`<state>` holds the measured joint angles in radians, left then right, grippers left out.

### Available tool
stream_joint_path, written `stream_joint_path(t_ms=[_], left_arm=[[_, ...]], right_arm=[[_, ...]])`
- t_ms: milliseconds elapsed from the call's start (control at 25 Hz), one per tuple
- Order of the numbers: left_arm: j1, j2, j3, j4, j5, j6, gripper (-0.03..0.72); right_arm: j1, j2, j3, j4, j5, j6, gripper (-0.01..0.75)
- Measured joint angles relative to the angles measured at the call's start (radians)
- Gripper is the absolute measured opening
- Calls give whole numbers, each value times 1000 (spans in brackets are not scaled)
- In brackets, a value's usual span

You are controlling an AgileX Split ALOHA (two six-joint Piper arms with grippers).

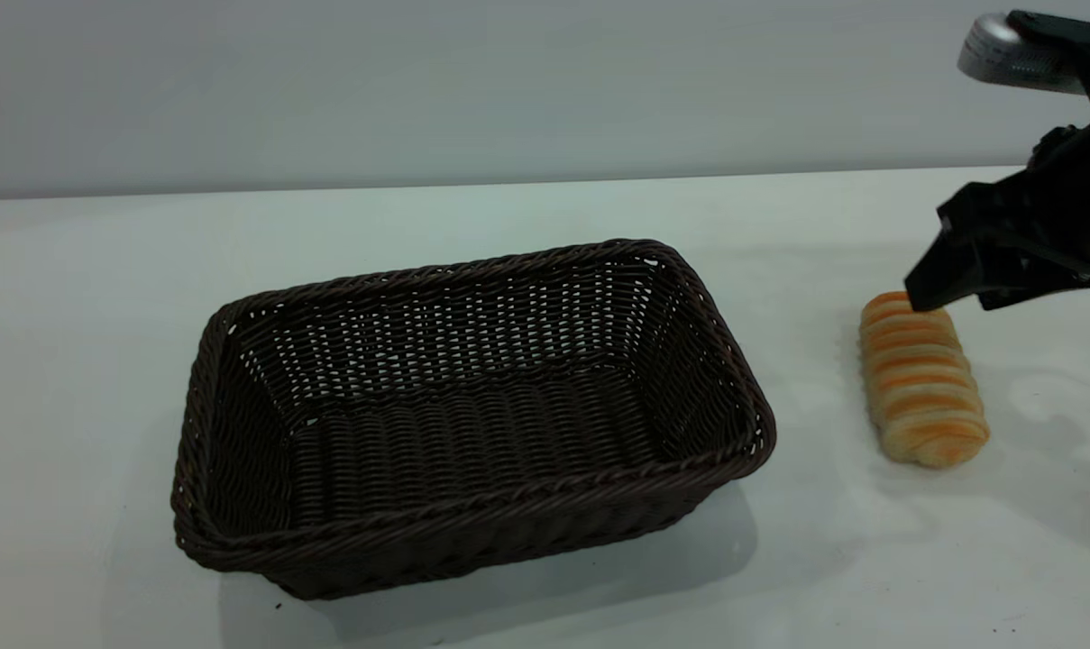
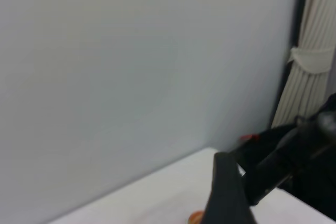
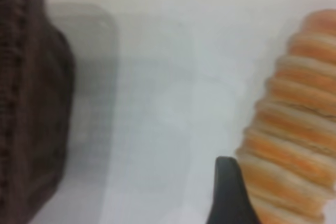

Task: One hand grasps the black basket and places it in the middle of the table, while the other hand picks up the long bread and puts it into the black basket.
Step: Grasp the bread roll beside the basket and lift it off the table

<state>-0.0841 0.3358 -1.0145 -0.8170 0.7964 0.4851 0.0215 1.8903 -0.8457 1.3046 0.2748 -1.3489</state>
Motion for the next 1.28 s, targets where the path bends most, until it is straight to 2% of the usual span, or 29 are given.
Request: stream_joint_path(t_ms=[400, 840, 920, 1000, 1040, 1120, 1280], left_arm=[[0, -173, -1, -17, -7, 1, 585], [0, -203, -1, -17, -7, 1, 585], [0, -203, -1, -17, -6, 1, 585], [0, -203, -1, -17, -6, 1, 585], [0, -203, -1, -17, -6, 1, 585], [0, -203, -1, -12, -7, 1, 585], [0, -203, -1, -5, -12, 1, 585]], right_arm=[[0, 117, -4, 7, -69, -23, 491], [0, 259, -55, 42, -53, -48, 481], [0, 268, -60, 42, -53, -50, 436], [0, 275, -66, 41, -53, -51, 303], [0, 277, -66, 41, -54, -52, 207], [0, 277, -68, 41, -59, -53, 90], [0, 243, -67, 24, -84, -54, 46]])
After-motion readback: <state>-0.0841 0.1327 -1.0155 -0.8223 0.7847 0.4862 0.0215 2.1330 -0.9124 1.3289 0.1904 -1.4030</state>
